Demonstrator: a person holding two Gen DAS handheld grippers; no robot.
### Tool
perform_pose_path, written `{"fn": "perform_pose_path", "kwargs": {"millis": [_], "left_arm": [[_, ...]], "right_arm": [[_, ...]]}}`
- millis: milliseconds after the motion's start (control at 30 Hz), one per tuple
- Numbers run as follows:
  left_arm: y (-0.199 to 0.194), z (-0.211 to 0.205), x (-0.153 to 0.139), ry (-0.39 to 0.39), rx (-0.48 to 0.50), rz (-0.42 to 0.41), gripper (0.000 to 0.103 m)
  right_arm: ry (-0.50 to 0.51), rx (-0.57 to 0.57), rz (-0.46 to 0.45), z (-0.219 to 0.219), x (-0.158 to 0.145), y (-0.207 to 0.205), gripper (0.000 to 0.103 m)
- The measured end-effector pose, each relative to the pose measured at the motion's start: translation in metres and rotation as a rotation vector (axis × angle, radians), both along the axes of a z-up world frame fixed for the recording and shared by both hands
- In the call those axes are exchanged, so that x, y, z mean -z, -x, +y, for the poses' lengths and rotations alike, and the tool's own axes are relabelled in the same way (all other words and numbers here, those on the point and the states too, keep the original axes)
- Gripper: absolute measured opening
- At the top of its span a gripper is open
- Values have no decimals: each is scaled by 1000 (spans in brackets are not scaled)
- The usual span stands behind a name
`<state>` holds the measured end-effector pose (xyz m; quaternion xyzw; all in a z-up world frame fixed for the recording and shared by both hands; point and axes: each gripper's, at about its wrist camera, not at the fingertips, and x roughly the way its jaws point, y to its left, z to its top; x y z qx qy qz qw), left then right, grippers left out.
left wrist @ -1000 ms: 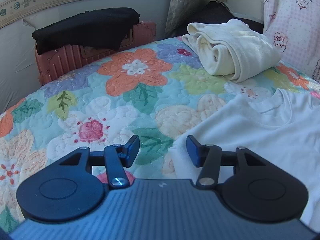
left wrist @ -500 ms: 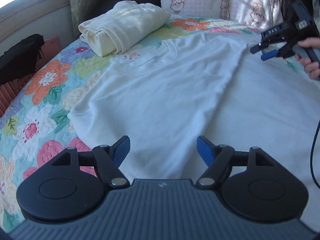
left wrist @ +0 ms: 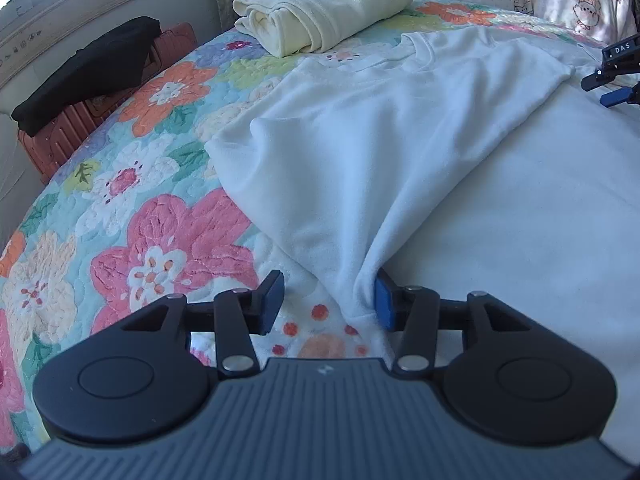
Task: Fold clothes
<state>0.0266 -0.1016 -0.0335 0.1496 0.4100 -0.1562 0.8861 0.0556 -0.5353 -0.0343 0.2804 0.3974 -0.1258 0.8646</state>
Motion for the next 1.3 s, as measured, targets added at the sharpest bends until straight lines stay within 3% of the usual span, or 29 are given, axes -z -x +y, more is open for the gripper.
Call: {"fn": "perform_pose_path", "kwargs": {"millis": [100,300,433,533,700,900,1100,1200,1300], "left_arm": [[-1,-1,-6,-4,4,-2,56],[7,4,-42,211,55,-40,62],[3,-18,-55,227,66,-51,69],[-7,-55,-61,220,135,-25,69],[-30,-138,-71,250,264,31,69],[-66,-247,-56,261,333,128,69],[-91,-325,-42,299,420,90,69],[-115,-350,-24,367,379,176,65],[-129,-369,1,280,322,234,62]], "right_arm": [[1,7,-8,-4,-4,6,54],[16,55,-37,-29,-18,30,54],[9,150,-52,-54,-24,58,54],[-9,191,-74,-64,-29,76,55],[262,57,-11,-64,-39,78,55],[427,-7,21,-86,-31,75,55],[397,17,-48,-115,-24,62,54],[414,5,-64,-123,-26,51,54],[504,-16,-10,-124,-23,37,54]]}}
